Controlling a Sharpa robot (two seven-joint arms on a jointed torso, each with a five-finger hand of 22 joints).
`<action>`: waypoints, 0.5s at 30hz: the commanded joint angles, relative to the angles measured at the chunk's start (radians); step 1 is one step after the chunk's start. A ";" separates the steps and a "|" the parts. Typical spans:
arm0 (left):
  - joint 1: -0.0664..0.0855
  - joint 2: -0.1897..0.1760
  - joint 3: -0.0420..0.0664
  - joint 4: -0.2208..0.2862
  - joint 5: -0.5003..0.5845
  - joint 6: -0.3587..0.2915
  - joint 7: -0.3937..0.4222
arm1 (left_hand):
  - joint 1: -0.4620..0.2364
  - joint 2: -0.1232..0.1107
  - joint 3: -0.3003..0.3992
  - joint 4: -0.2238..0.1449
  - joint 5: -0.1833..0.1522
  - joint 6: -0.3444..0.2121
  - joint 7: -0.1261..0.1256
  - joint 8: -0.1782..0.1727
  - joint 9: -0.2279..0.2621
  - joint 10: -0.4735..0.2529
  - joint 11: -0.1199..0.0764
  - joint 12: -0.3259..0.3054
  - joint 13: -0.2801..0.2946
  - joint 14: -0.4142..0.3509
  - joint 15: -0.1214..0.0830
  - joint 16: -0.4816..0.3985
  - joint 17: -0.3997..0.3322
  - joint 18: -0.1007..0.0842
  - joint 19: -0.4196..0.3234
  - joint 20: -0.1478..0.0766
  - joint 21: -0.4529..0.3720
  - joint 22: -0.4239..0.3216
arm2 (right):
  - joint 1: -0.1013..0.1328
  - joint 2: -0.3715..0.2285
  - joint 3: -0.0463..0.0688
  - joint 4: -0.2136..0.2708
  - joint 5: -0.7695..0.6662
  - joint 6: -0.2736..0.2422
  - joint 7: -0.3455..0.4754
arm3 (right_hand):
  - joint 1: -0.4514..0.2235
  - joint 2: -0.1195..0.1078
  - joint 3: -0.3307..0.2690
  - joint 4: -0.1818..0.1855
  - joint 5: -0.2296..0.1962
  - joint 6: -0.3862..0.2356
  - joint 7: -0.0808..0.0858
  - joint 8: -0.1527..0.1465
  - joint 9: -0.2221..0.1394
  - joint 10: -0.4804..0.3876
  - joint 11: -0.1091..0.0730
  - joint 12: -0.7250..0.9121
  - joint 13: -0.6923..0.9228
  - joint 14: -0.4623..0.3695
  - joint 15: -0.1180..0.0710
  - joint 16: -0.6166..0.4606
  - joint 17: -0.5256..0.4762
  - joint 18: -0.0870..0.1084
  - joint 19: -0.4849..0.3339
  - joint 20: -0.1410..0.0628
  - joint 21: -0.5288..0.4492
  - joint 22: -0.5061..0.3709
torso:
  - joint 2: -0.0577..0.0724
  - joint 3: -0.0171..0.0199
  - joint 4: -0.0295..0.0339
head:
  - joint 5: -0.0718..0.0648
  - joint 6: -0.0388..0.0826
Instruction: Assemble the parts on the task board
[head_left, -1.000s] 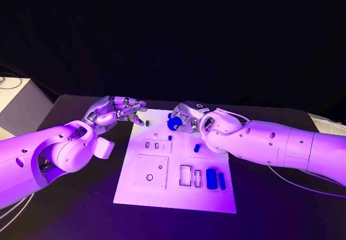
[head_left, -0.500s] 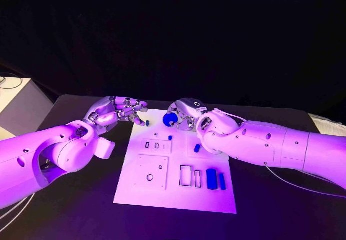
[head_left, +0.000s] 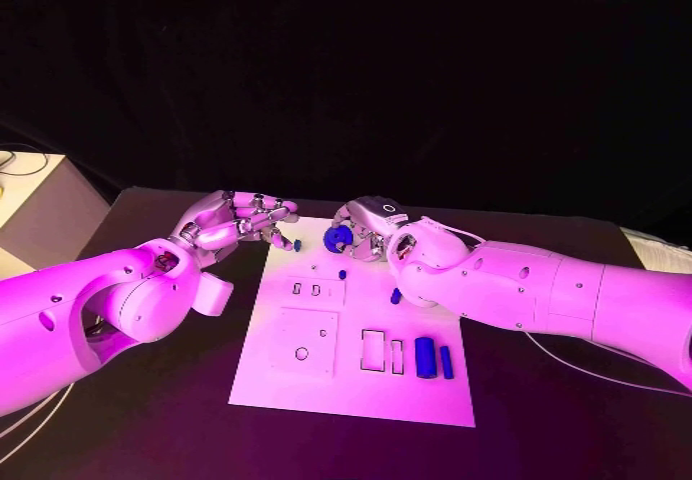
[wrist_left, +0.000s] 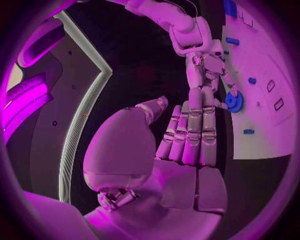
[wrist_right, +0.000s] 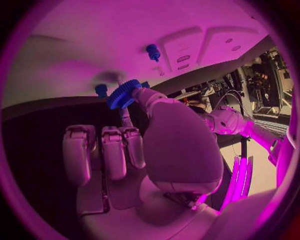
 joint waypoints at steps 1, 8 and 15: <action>0.001 0.002 0.001 0.001 -0.001 0.016 0.005 | -0.009 0.000 0.000 0.005 0.002 -0.006 -0.001 -0.004 0.001 -0.004 0.000 -0.004 0.002 -0.008 -0.001 0.007 0.001 0.001 -0.005 0.000 0.005 0.001 | -0.004 0.008 0.000 -0.012 -0.015 0.028 0.001 | -0.009 -0.003 0.007 -0.002 0.004 0.042 -0.023 0.049 0.019 0.057 -0.005 0.005 0.213 0.106 -0.007 0.004 0.263 -0.019 0.073 -0.008 0.004 0.202 | 0.001 0.0003 -0.0010 | 0.002 -0.001; 0.001 0.004 0.001 0.000 -0.001 0.017 0.004 | -0.009 0.000 0.000 0.005 0.002 -0.006 -0.001 -0.004 0.001 -0.004 0.000 -0.004 0.002 -0.008 -0.001 0.007 0.001 0.001 -0.005 0.000 0.005 0.001 | -0.009 0.017 0.000 -0.027 -0.021 0.050 -0.002 | -0.011 -0.004 0.008 -0.003 0.003 0.041 -0.023 0.049 0.019 0.056 -0.004 0.005 0.212 0.106 -0.007 0.004 0.263 -0.019 0.073 -0.008 0.002 0.201 | 0.001 0.0007 -0.0032 | 0.004 -0.003; 0.001 0.004 0.001 -0.001 -0.001 0.016 0.004 | -0.009 0.000 0.000 0.005 0.002 -0.006 -0.001 -0.004 0.001 -0.004 0.000 -0.004 0.002 -0.008 -0.001 0.007 0.001 0.001 -0.005 0.000 0.005 0.001 | -0.011 0.017 0.000 -0.032 -0.024 0.064 -0.009 | -0.017 -0.007 0.011 -0.005 0.001 0.039 -0.022 0.049 0.019 0.055 -0.003 0.004 0.211 0.106 -0.007 0.004 0.263 -0.018 0.072 -0.007 0.001 0.200 | 0.000 0.0015 -0.0035 | 0.003 -0.003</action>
